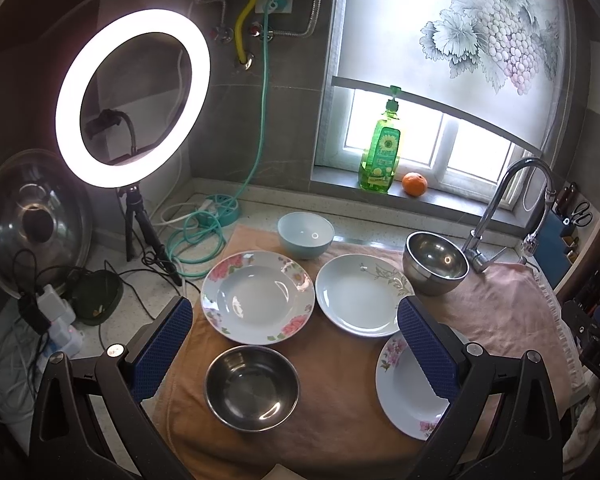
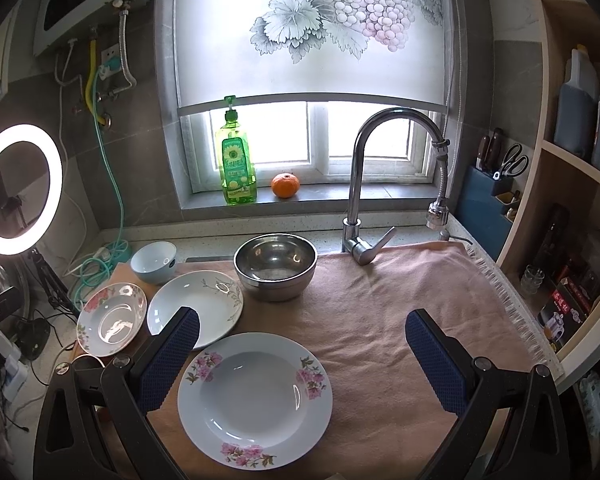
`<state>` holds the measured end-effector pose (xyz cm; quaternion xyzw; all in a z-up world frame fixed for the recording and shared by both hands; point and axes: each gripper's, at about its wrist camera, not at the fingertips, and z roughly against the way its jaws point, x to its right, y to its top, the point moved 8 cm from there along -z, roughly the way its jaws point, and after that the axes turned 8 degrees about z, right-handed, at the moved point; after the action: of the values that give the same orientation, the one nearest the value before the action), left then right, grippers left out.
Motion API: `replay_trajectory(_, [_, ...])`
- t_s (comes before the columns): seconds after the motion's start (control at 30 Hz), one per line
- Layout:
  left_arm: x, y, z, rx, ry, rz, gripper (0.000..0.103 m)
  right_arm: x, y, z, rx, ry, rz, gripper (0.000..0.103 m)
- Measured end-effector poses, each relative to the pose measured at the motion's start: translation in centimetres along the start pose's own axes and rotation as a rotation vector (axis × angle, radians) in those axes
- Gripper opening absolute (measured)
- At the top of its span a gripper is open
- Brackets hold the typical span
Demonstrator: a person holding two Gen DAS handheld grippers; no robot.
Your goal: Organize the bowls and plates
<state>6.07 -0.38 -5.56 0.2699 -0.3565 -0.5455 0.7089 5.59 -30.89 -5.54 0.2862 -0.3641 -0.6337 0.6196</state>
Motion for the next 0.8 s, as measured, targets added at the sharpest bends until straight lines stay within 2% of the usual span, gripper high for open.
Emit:
replay_trajectory(0.43, [0.2, -0.6, -0.9, -0.015, -0.006, -0.006, 0.102, 0.1, -0.3, -0.7, -0.013, -0.003, 0.003, 0.102])
replay_trajectory(0.8, [0.8, -2.3, -2.1, -0.077, -0.012, -0.014, 0.102, 0.2, -1.8, -2.6, -0.056, 0.024, 0.038, 0.102])
